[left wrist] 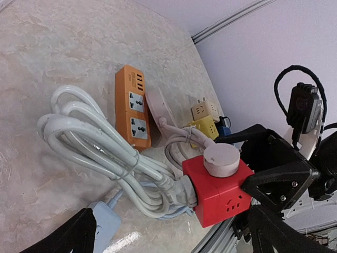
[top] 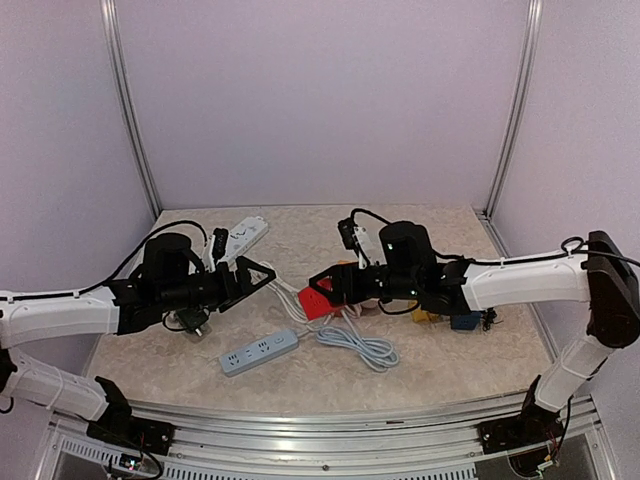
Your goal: Pull the plug off the socket
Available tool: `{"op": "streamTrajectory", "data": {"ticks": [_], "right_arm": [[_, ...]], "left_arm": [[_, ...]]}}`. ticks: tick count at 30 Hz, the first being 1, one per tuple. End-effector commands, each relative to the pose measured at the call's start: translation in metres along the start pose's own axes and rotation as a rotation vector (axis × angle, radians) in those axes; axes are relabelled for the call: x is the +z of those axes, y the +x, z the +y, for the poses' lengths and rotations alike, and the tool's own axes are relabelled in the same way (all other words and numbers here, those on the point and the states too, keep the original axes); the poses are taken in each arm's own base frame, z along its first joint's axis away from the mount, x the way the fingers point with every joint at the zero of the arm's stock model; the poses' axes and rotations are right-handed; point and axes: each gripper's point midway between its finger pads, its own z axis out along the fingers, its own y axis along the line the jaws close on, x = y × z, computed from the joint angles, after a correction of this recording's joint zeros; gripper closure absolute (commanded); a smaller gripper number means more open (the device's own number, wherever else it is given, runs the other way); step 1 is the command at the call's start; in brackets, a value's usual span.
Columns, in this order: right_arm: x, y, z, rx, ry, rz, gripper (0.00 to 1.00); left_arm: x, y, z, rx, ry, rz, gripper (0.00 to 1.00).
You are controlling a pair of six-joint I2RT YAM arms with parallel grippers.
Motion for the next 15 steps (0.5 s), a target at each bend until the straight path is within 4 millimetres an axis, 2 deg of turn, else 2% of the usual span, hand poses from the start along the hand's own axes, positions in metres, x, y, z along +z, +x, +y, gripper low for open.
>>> {"op": "streamTrajectory", "data": {"ticks": [1, 8, 15], "right_arm": [[-0.053, -0.074, 0.071, -0.103, -0.293, -0.269, 1.00], [-0.081, -0.087, 0.089, -0.130, -0.388, -0.357, 1.00], [-0.092, -0.093, 0.092, -0.111, -0.413, -0.413, 1.00]], "left_arm": [[0.002, -0.010, -0.021, 0.004, 0.071, -0.019, 0.01], [0.003, -0.006, -0.018, -0.029, 0.076, -0.016, 0.01], [0.023, 0.003, -0.027, -0.055, 0.097, 0.034, 0.01]]}}
